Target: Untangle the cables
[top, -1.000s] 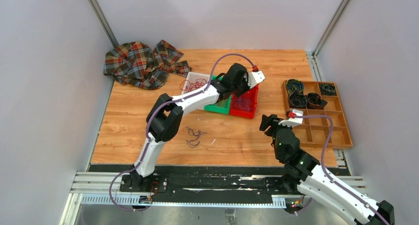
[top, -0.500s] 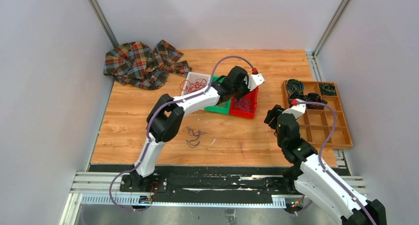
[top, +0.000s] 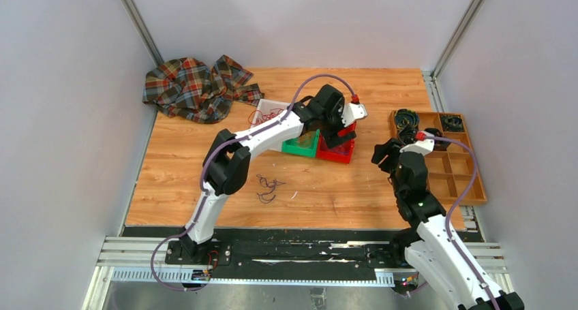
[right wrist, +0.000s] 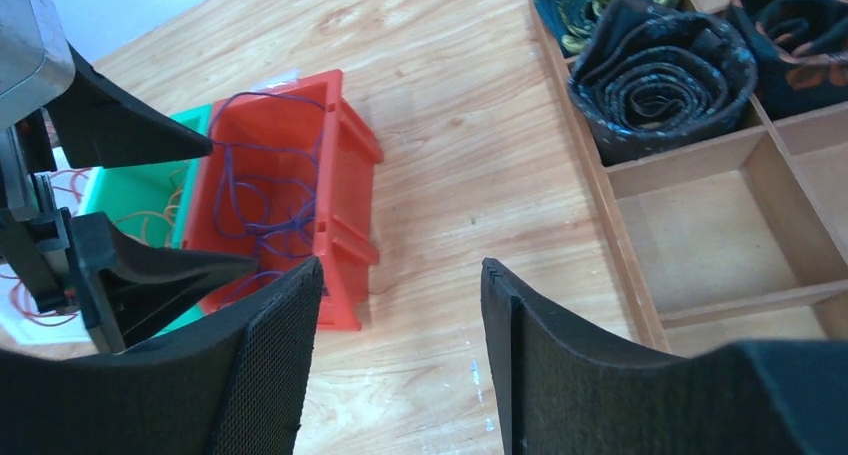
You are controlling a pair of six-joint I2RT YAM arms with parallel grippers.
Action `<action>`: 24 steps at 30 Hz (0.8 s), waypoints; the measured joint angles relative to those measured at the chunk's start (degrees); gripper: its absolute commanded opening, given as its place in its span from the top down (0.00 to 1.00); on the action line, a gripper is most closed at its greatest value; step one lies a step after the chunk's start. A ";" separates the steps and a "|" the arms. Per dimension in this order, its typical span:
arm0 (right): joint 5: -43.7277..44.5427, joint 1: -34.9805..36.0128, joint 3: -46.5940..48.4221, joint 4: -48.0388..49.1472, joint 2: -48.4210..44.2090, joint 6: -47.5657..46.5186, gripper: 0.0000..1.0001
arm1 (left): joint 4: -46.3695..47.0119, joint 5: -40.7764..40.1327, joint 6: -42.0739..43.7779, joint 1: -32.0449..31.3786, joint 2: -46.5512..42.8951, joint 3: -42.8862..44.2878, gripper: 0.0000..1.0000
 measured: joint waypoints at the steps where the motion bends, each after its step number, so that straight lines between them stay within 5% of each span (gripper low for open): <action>1: -0.72 -0.31 0.48 -0.13 0.24 -0.09 0.38 | -1.73 0.83 0.46 0.15 -0.11 0.83 0.02; 10: -7.87 -0.68 4.50 0.79 3.30 -1.29 0.34 | -26.10 7.32 7.15 3.96 -7.56 16.06 0.02; 14: -10.27 1.57 6.32 1.49 8.20 -1.57 0.34 | -31.41 7.45 9.68 7.69 -21.84 7.52 0.02; 18: -10.84 11.21 10.43 2.60 16.09 -3.72 0.33 | -33.38 8.02 10.71 14.32 -33.70 -3.54 0.02; 24: -14.82 26.84 18.29 6.14 30.53 -8.28 0.30 | -35.60 8.76 10.05 25.40 -39.85 -15.72 0.02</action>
